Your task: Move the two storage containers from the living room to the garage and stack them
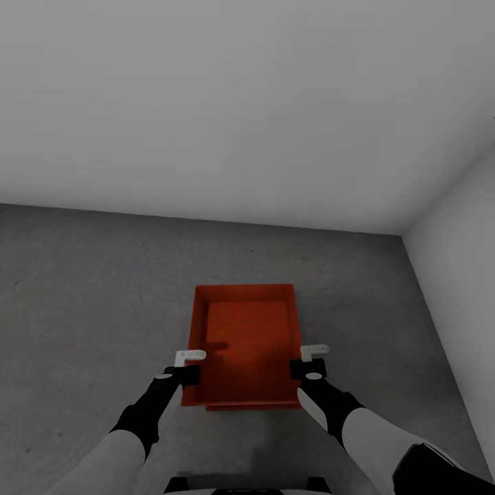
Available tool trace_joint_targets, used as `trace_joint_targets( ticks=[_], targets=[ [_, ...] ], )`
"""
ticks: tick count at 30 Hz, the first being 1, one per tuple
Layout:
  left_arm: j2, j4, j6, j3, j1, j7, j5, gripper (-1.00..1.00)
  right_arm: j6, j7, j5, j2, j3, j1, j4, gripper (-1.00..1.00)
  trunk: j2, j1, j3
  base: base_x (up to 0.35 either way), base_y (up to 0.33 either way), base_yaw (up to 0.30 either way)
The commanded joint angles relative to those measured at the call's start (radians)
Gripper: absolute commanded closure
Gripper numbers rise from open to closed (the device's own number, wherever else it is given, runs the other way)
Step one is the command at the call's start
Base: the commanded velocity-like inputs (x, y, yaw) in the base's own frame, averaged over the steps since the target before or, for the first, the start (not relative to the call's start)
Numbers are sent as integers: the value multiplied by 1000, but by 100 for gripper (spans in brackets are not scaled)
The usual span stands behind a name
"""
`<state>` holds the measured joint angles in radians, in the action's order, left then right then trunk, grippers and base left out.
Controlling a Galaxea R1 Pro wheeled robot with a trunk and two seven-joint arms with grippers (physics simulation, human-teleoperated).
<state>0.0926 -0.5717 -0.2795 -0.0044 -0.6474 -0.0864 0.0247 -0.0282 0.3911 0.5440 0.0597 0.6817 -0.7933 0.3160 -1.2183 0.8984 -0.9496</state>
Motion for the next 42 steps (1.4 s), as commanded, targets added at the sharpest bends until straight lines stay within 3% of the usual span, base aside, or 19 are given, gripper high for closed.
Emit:
trace_joint_targets(
  ticks=[1, 7, 14, 18, 42],
  targets=[
    [-1, -4, -4, -19, 0, 5, -2, 100, -6, 12, 25, -1, 18, -1, -49, 100, -8, 4, -4, 0, 0, 0],
    [-1, -4, -4, -19, 0, 5, -2, 100, -6, 12, 25, -1, 18, -1, -49, 100, -50, 27, -23, 0, 0, 0],
    [-1, -4, -3, -19, 0, 5, -2, 100, -6, 12, 25, -1, 18, -1, -49, 100, -50, 27, -23, 0, 0, 0],
    [-1, -4, -4, -19, 0, 5, -2, 100, -6, 12, 25, -1, 18, -1, -49, 100, -78, 42, -35, 0, 0, 0],
    [0, -4, -4, -18, 0, 6, -2, 100, -6, 12, 25, -1, 18, -1, -49, 100, -78, 42, -35, 0, -39, 0]
  ],
)
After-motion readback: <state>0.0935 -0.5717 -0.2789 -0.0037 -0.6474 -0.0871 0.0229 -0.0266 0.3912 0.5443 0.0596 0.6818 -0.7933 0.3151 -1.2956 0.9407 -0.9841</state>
